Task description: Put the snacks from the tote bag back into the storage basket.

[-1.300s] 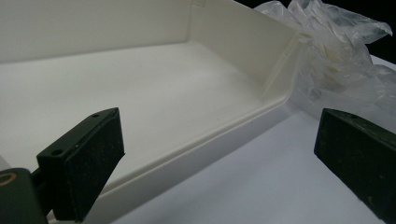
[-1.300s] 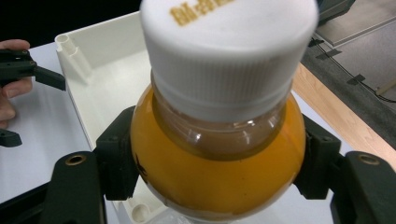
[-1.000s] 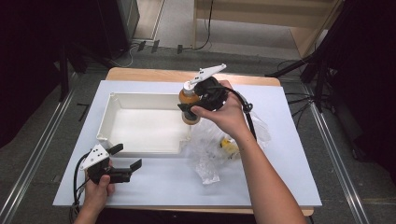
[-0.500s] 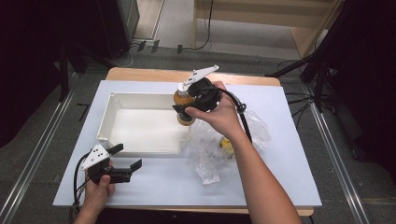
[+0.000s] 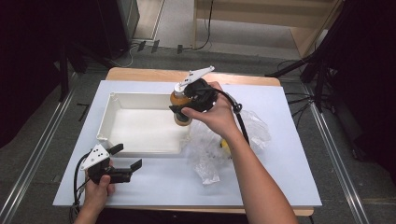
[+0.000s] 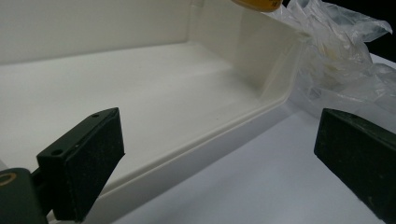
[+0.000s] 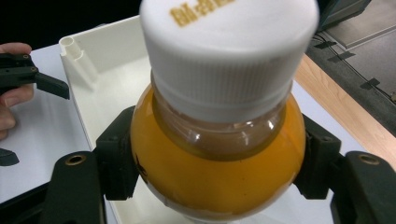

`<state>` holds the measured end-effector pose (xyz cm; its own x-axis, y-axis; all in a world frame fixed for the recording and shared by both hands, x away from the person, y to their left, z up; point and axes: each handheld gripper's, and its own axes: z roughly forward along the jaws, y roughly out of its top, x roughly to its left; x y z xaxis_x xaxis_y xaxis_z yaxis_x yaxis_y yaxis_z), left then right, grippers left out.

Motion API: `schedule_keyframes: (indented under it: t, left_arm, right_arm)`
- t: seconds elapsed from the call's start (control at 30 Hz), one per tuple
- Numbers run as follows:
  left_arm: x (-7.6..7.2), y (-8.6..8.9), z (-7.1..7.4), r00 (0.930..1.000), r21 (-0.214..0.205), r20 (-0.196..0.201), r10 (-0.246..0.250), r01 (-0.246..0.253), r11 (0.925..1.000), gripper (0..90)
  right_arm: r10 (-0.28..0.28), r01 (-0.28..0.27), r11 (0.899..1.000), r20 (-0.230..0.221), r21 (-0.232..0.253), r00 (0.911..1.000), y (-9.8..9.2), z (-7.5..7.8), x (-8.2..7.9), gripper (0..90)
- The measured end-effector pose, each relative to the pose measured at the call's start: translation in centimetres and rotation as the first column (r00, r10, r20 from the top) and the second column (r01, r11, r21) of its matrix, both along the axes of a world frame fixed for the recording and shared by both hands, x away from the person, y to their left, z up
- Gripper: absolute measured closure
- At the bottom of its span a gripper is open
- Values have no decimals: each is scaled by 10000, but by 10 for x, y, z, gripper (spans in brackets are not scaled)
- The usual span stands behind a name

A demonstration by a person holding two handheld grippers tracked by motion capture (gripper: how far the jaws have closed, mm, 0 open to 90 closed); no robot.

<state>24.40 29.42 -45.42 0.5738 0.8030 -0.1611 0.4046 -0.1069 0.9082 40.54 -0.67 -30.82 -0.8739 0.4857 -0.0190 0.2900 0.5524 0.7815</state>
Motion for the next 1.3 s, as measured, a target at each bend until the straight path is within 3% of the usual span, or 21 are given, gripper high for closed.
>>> schedule_keyframes:
  t: [1.3]
  left_arm:
    - [0, -1, 0, 10000, 26, 26, -36, 36, 10000, 18]
  right_arm:
    - [105, -106, 9998, -86, -152, 9999, 12, -21, 2, 310]
